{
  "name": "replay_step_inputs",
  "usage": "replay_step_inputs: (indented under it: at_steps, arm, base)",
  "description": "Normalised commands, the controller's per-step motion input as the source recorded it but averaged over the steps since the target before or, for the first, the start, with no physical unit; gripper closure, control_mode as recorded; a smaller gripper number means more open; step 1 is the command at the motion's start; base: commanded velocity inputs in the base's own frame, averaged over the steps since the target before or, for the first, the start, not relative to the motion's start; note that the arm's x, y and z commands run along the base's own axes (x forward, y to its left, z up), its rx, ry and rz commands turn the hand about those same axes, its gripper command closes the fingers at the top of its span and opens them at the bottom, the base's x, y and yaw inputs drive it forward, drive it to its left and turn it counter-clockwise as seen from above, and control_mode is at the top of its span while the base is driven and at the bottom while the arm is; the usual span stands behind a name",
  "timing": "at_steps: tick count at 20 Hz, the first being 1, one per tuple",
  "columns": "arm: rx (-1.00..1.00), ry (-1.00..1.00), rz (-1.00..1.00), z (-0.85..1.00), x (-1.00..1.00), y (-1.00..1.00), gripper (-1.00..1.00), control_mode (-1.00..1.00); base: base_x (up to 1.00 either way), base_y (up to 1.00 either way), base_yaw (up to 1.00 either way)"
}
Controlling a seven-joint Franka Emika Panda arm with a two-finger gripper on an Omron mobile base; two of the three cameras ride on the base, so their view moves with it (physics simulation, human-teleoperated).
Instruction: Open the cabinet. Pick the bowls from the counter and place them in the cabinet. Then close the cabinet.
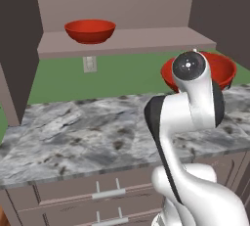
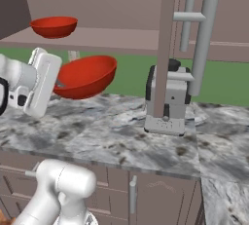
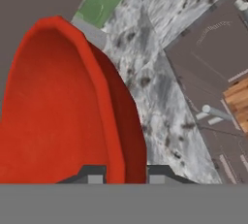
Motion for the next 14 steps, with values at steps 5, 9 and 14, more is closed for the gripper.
replay_step_inputs:
  at_steps: [5,9,14]
  arm:
    - [0.02,-0.04,0.02,0.21,-0.08,-0.01,1.0,-1.0]
    - [0.05,0.03,0.04,0.14,0.01,0.0,1.0,-1.0]
    - [0.03,0.03,0.08,0.14,0.02,0.0,1.0,-1.0]
  base:
    - [0.0,0.0,0.0]
    - [0.0,0.0,0.0]
    - [0.0,0.0,0.0]
